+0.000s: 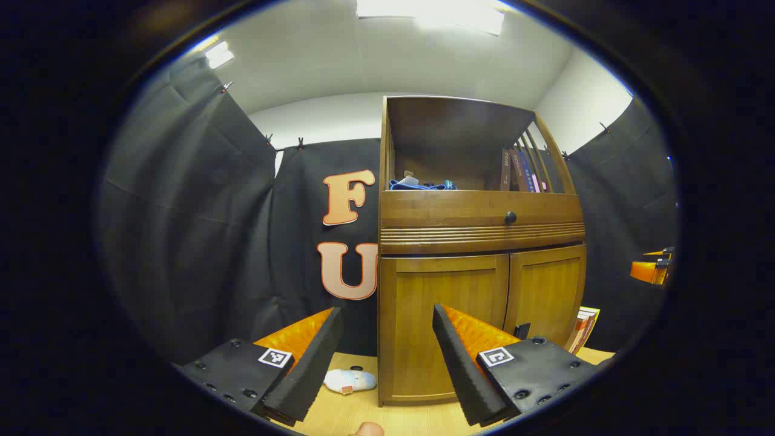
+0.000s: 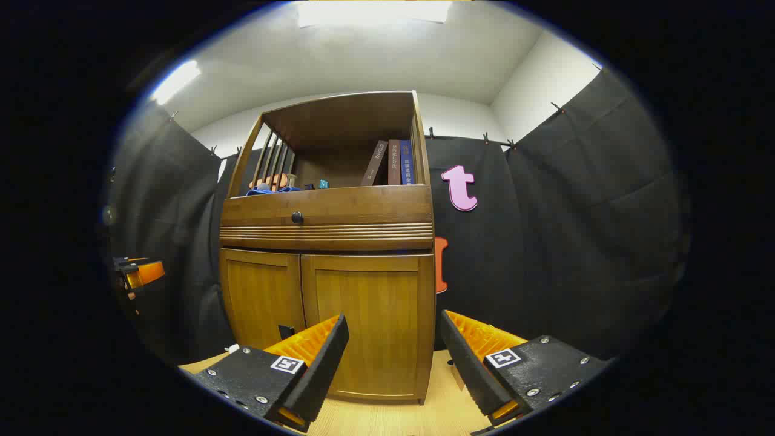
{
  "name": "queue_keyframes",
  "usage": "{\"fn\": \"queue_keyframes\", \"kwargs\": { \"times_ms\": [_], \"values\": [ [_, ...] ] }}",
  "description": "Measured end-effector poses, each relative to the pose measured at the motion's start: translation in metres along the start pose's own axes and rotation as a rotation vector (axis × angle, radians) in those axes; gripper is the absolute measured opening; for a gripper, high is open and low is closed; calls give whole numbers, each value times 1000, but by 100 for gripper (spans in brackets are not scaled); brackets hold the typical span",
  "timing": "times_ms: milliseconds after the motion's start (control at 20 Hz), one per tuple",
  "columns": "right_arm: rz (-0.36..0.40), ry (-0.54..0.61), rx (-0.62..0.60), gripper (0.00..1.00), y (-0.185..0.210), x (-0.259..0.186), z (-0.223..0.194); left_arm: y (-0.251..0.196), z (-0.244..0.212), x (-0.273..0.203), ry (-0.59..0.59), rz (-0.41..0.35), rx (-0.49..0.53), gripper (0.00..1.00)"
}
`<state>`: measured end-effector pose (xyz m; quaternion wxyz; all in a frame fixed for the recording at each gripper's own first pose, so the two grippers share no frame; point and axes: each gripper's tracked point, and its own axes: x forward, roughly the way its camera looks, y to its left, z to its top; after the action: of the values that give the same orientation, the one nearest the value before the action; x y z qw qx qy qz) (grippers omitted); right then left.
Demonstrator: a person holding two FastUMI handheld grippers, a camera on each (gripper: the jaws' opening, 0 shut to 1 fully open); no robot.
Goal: Open the right door of the double-door shoe cabinet with the right hand, and open the left door with the left hand.
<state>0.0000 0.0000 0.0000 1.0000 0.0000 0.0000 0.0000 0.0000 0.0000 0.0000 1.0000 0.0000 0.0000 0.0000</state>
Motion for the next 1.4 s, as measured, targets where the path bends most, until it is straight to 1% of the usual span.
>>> {"fn": "queue_keyframes", "kwargs": {
  "times_ms": [50, 150, 200, 250, 300, 550, 700, 800, 850, 900, 1000, 1150, 1200, 1350, 1400],
  "values": [
    [-3, -6, -1, 93, -2, -1, 2, -6, 0, 0, -1, -15, -6, 96],
    [-4, -9, -1, 93, -5, -2, 3, -12, -1, 4, 7, -35, -15, 94],
    [-3, -10, 1, 93, -5, -1, 3, -13, -2, 7, 10, -38, -13, 96],
    [-4, -11, 3, 93, -6, -2, 4, -13, -3, 9, 18, -41, -11, 94],
    [-4, -11, 6, 93, -7, -1, 5, -13, -3, 10, 26, -45, -13, 94],
    [-16, 0, 14, 93, -14, 6, 3, -4, 7, 12, 15, -18, -25, 99],
    [1, 7, 9, 93, -5, 10, 1, -1, 11, 10, 11, -6, -21, 99],
    [20, 9, -5, 93, 3, 10, 2, -6, 12, 8, 23, -28, -45, 94],
    [24, 12, -17, 93, 5, 10, 2, -6, 14, 8, 23, -34, -55, 96],
    [23, 11, -31, 93, 6, 9, 2, -3, 14, 10, 21, -30, -56, 94],
    [27, 13, -55, 93, 11, 6, 3, 5, 13, 11, 20, -12, -48, 94],
    [18, 0, -89, 94, 13, 2, 9, 7, 10, 10, 24, -10, -55, 94],
    [16, -6, -93, 94, 15, 0, 9, 9, 9, 10, 23, -7, -56, 96],
    [20, -3, -83, 94, 20, 0, 1, 12, 9, 8, 18, -5, -48, 94],
    [20, 3, -80, 94, 22, 1, -4, 12, 10, 7, 15, -6, -42, 96]
  ]
}}
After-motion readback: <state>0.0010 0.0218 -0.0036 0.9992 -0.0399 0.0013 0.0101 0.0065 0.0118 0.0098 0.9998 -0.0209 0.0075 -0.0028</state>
